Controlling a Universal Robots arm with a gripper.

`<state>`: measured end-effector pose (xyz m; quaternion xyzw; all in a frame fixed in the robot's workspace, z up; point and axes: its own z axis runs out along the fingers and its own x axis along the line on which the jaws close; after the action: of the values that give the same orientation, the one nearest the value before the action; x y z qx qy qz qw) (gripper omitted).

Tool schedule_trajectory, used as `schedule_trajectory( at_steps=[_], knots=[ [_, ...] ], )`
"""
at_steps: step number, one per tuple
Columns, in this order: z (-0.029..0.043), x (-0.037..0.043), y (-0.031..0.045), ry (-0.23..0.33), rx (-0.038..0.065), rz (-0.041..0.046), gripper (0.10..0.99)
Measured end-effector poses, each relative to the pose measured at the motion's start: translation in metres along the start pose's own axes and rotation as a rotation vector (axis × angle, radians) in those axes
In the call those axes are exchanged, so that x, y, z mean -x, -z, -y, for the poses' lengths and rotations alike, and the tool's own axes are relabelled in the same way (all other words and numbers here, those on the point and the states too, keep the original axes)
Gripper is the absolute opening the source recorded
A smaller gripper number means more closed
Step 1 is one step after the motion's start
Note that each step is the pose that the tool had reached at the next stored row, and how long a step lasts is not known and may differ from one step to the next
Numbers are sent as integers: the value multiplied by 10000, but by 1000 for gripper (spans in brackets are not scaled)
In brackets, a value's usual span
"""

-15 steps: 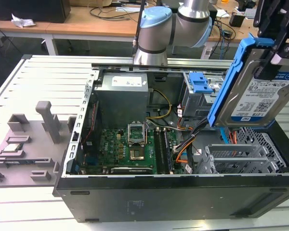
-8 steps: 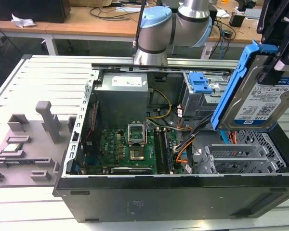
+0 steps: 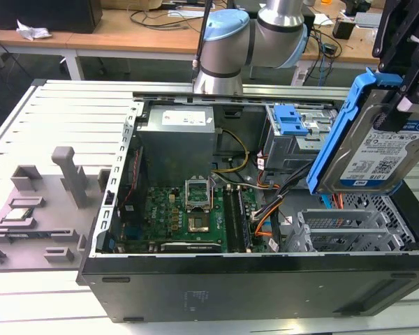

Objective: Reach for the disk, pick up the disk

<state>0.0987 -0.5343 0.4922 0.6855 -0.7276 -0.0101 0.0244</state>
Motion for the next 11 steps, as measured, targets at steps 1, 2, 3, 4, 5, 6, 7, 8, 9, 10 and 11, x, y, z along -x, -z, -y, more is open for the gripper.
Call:
schedule_trajectory(
  at_steps=[1, 2, 3, 4, 5, 6, 7, 8, 9, 10, 11],
  knots=[
    [0, -5, -3, -1, 0, -1, 365],
    [1, -14, -8, 0, 0, -2, 365],
    [2, -27, -15, 0, 0, -3, 365],
    [3, -36, -19, 0, 0, -5, 365],
    [4, -44, -23, 0, 0, -4, 365],
    [4, -52, -28, -1, 0, -5, 365],
    [5, -64, -35, -1, 0, -4, 365],
    [7, -81, -44, 0, 0, -4, 365],
    [9, -102, -54, -1, 0, -4, 365],
    [10, -114, -60, 0, 0, -4, 365],
    [11, -137, -71, -1, 0, -4, 365]
  ],
)
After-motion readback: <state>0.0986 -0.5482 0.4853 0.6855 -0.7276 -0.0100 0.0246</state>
